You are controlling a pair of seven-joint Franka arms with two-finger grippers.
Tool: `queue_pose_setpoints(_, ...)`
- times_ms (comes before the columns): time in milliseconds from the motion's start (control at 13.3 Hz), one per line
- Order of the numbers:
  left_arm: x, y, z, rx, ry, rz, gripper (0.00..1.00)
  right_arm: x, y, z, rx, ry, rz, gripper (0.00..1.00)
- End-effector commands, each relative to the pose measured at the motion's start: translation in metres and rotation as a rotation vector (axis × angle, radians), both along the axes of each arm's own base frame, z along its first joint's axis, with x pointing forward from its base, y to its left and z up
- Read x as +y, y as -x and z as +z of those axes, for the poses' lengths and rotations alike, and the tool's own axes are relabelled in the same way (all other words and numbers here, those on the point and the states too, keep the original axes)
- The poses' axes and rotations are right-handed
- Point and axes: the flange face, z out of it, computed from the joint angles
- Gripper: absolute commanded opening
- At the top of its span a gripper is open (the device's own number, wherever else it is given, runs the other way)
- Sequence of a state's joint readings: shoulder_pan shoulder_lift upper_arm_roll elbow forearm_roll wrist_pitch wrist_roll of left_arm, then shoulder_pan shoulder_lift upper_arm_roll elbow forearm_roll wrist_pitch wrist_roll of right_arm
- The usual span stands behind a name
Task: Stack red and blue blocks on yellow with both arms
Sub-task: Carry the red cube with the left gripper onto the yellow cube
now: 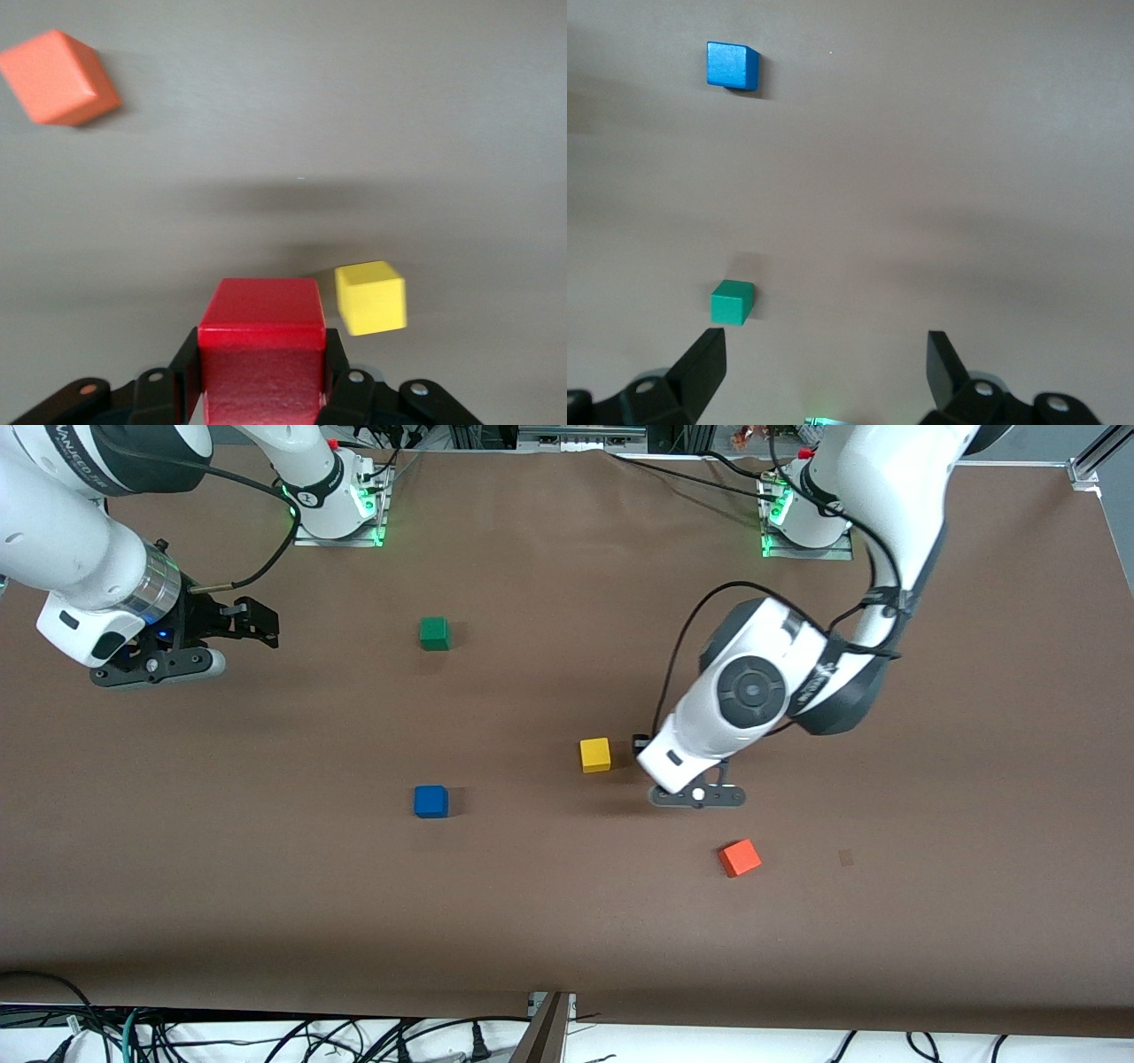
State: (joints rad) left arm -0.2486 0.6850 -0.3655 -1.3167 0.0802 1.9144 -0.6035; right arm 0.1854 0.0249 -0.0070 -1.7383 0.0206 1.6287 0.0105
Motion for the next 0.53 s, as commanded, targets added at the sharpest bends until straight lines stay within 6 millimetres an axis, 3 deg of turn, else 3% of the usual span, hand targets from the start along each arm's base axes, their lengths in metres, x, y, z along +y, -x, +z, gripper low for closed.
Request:
queue_pose_setpoints(0,-0.033,0.000,-0.006,0.004,0.008,0.036,0.10,0.000,0.003,0.003,0.004,0.000,-0.015,1.00)
queue_pose_setpoints(451,-0.075,0.019,-0.045,0.003,0.001,0.063,0.10,0.000,0.003,0.003,0.004,0.000,-0.015,1.00)
